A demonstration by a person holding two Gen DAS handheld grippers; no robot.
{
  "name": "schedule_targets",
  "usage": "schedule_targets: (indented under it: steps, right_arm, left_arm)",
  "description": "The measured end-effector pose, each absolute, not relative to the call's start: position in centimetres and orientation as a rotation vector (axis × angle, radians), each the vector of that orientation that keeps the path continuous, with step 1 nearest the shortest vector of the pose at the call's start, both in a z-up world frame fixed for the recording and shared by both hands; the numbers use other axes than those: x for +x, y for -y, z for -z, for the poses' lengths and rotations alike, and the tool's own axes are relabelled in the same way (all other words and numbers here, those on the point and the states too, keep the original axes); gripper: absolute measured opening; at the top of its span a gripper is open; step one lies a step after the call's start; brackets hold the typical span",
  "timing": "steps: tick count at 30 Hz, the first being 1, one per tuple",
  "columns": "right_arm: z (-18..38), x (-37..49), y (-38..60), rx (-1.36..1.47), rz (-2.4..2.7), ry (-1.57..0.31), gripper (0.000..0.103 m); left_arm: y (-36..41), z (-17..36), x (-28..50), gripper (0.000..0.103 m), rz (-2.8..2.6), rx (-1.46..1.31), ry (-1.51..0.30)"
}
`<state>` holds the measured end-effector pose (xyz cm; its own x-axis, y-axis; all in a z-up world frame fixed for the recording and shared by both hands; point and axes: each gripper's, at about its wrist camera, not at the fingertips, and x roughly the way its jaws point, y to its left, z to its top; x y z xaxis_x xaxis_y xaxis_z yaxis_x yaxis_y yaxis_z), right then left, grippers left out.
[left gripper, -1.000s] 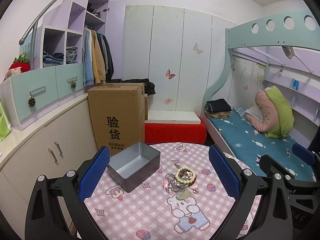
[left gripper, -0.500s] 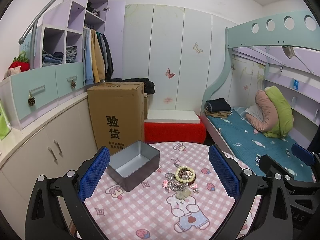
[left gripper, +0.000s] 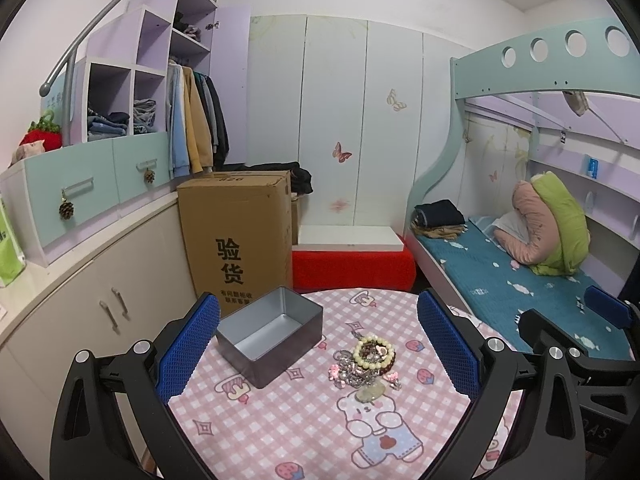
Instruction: Organize jewelry
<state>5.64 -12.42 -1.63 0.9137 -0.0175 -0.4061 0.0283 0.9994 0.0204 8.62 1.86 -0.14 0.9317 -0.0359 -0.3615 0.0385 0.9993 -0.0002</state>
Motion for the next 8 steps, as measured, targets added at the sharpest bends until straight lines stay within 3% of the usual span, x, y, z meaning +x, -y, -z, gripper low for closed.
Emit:
schedule_targets:
  steps: [8]
  right_arm:
    - [1.46, 5.75, 12.63, 0.025, 0.028, -0.419, 0.097]
  left_arm:
    - [-1.68, 0.05, 8.72, 0.096, 0.04, 0.007, -0.378]
